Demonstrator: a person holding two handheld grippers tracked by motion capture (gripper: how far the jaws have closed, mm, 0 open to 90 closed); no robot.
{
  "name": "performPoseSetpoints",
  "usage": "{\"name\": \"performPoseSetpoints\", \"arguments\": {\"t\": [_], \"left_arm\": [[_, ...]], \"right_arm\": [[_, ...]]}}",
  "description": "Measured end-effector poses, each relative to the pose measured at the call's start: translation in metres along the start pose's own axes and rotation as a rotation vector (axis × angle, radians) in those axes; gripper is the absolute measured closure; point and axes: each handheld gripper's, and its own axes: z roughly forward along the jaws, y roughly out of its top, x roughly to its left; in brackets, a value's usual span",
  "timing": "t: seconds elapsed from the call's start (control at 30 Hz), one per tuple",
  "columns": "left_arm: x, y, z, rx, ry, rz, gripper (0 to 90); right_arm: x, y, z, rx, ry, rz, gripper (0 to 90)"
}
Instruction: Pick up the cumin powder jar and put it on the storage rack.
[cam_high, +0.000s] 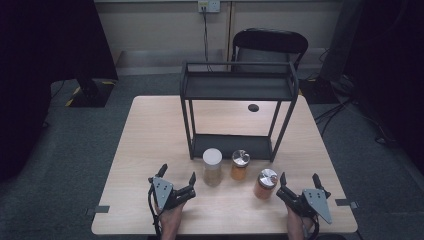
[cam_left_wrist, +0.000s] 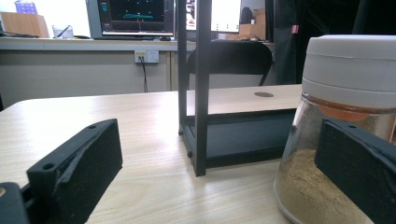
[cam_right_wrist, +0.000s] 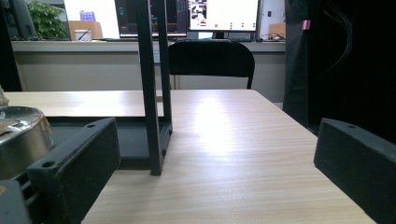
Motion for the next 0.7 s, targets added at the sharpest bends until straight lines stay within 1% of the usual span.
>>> {"name": "performPoseSetpoints", "arguments": {"t": [0.1,0.13,0.2,0.33,0.53,0.7], "left_arm": [[0.0001,-0.0004,-0.0003,-0.002,0.000,0.000,0.3],[-0.0003,-0.0004,-0.0003,-0.002,0.005,-0.008,0.3],[-0.0003,-0.0003,-0.0003,-0.002,0.006,-0.009,0.3],[-0.0010,-0.0004,-0.0002,-0.002,0.007,-0.005,0.3],[0.0005,-0.0018,-0.0011,-0.010,0.003,-0.010,0.2],[0.0006,-0.0011,-0.0007,-0.006,0.002,-0.008,0.2]], "right_arm": [[-0.0001,-0.0002,-0.0001,-0.001,0.001,0.001,0.0],[-0.0005,-0.0001,-0.0001,0.000,0.002,0.003,0.0],[-0.0007,-0.0002,-0.0001,-0.001,0.003,0.003,0.0],[-0.0011,-0.0009,-0.0004,-0.005,0.004,0.002,0.0],[-0.0005,-0.0009,-0.0005,-0.005,-0.001,0.006,0.0],[-0.0003,-0.0014,-0.0007,-0.008,-0.001,0.005,0.0]]}}
